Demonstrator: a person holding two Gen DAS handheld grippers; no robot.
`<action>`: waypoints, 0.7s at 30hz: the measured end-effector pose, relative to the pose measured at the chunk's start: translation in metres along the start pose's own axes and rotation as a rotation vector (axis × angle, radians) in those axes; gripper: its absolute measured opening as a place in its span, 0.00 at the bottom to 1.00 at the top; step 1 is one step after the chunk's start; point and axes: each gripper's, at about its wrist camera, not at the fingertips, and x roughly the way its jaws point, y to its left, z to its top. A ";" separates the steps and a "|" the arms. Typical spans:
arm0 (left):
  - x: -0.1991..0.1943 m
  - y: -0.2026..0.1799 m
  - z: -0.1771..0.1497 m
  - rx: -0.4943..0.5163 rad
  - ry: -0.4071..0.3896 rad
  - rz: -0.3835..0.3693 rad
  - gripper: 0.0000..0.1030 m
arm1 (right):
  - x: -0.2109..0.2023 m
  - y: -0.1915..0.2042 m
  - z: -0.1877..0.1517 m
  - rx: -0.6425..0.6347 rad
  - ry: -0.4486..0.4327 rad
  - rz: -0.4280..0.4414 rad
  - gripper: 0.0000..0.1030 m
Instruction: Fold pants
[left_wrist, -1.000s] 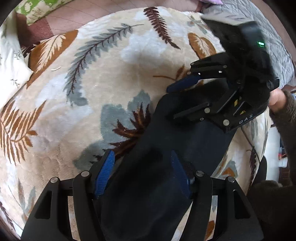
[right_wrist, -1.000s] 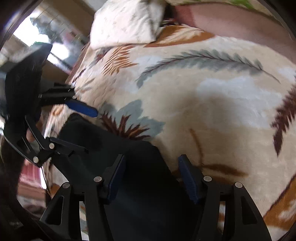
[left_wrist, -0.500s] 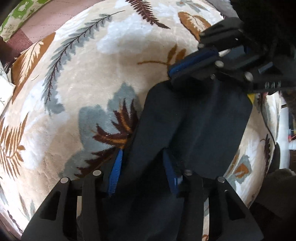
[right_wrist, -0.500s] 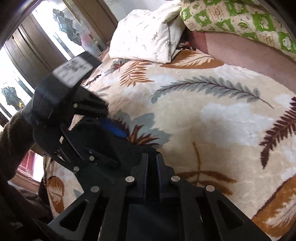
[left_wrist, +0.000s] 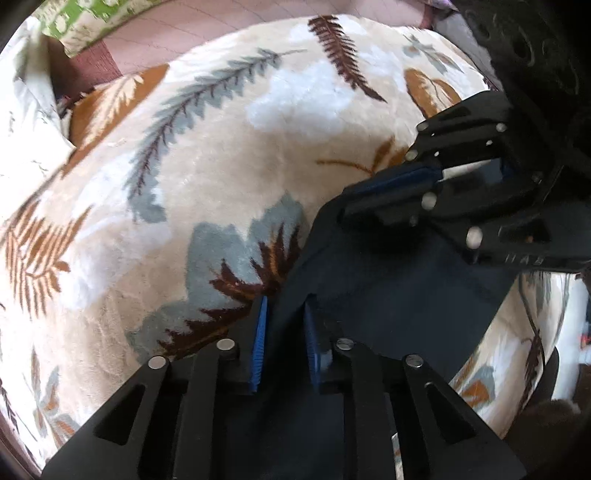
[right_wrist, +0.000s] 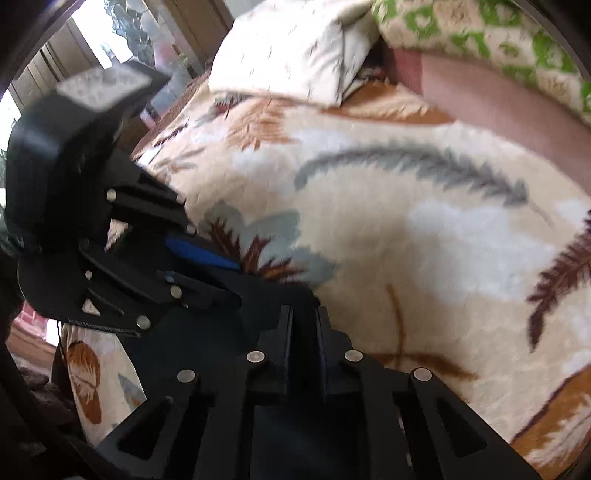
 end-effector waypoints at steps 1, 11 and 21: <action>-0.001 0.000 0.002 -0.002 -0.001 0.011 0.16 | -0.005 -0.001 0.002 0.005 -0.016 -0.007 0.05; 0.014 0.000 0.003 0.021 0.072 0.037 0.21 | 0.007 -0.032 -0.004 0.123 0.013 -0.096 0.03; -0.046 0.029 -0.030 -0.157 -0.030 0.076 0.21 | -0.057 -0.002 -0.032 0.260 -0.130 -0.032 0.31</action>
